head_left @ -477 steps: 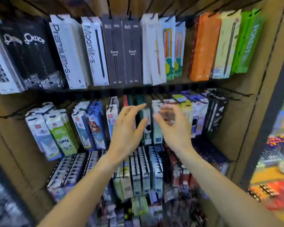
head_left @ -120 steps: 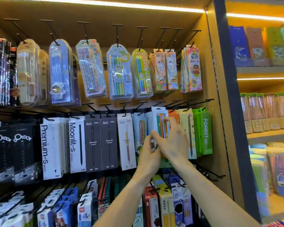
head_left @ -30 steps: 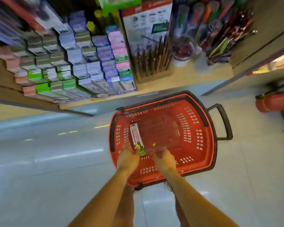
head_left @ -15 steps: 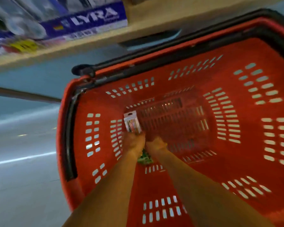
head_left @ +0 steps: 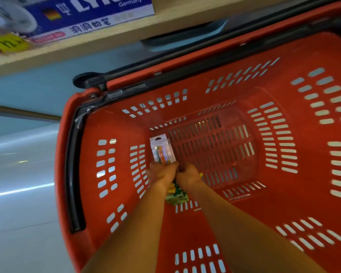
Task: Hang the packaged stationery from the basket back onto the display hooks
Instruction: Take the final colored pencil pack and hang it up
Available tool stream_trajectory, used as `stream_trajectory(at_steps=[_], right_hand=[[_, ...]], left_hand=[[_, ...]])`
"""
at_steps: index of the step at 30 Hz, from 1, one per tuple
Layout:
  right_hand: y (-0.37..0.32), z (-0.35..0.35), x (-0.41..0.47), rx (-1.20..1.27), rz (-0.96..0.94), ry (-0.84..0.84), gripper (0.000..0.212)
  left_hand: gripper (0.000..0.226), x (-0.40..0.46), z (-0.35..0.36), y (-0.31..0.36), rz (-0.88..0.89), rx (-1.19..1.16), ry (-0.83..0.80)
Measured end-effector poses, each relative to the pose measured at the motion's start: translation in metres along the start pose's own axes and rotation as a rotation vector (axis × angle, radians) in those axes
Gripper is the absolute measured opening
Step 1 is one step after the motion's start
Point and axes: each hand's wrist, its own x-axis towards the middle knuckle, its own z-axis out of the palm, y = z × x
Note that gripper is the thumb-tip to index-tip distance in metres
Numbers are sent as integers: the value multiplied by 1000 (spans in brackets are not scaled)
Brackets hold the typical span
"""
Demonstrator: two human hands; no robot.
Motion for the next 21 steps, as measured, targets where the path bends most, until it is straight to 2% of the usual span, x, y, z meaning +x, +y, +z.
stream_trajectory(at_steps=[1,4,8,11,14,16,21], right_hand=[[-2,-5,-5,9,-1,-13,20],[-7,-23,-28,84,11,-44,18],[-31,-61,-110,184,0,-25,37],[-66,-97,-215,279,-19,5,36],[-114,-138,-342,349,-77,18,40],[-149,-164,-431,366,-149,49,39],[-238,-220,-635,426,-402,192,22]], left_hand=[[74,-7,-3,2,-4,-25,-21],[49,-42,-17,12,54,-118,-129],[27,-128,-49,38,74,-267,-236],[25,-225,-90,68,17,-326,-299],[35,-338,-137,95,52,-398,-400],[36,-420,-174,115,126,-425,-465],[14,-606,-270,182,457,-425,-556]])
